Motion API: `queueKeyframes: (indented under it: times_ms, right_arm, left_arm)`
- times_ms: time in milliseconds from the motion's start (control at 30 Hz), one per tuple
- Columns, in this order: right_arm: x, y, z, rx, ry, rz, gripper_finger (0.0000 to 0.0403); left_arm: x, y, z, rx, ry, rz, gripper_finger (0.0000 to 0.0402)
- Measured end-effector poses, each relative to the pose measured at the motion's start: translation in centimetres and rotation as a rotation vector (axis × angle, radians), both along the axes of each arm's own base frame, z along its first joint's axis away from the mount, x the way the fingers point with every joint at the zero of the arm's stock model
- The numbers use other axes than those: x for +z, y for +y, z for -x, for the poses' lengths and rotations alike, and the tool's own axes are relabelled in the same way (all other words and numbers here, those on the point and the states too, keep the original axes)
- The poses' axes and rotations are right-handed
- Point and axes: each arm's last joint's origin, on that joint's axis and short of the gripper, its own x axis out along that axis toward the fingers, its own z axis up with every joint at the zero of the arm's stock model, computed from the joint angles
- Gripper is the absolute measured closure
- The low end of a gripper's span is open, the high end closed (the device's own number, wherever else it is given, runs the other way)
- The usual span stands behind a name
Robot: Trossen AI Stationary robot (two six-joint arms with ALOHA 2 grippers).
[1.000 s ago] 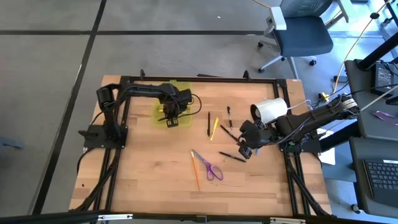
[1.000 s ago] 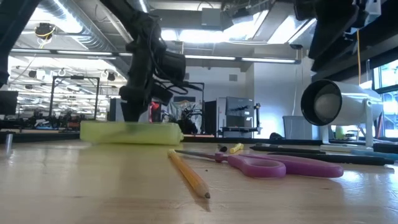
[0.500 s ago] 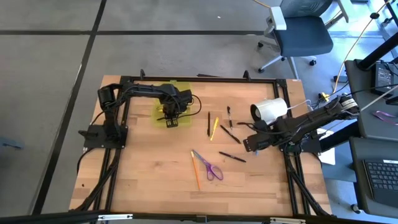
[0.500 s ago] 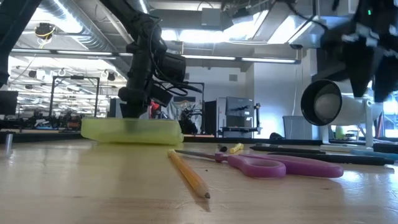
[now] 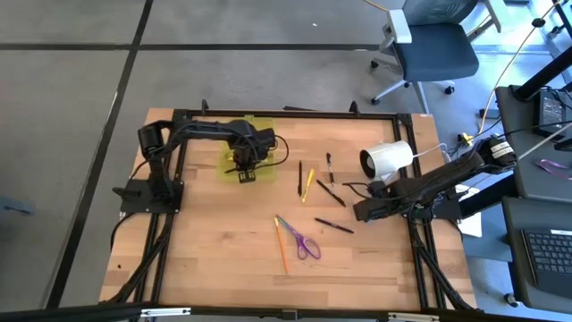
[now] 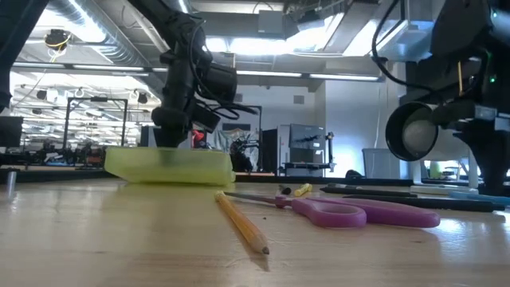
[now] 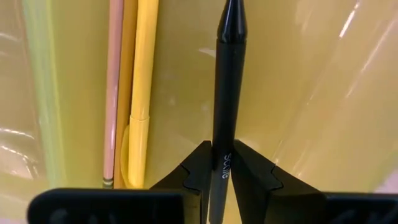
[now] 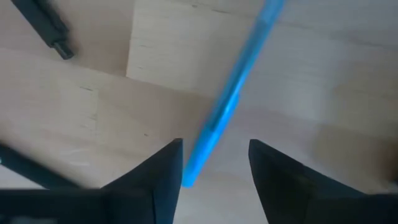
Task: Pick & place school supplies into a supply box
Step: Put the black pen into the yellow supply box
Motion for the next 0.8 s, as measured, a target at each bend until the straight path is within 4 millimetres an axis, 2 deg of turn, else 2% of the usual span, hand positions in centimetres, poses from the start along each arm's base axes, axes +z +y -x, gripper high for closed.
queueKeyframes:
  times_ms: [167, 467, 800]
  right_arm:
    - [-0.8, 0.0, 0.0, 0.001, -0.046, -0.015, 0.0238]
    - [-2.0, -0.2, 0.6, 0.024, 0.018, 0.022, 0.0269]
    - [-2.1, -0.2, 0.4, 0.059, 0.042, 0.034, 0.0322]
  left_arm:
    - [1.6, -0.2, 0.4, 0.020, -0.043, -0.020, 0.0354]
    - [4.2, -0.5, 1.1, 0.049, -0.136, -0.058, 0.0351]
    - [3.7, -0.5, 0.9, 0.037, -0.128, -0.037, 0.0350]
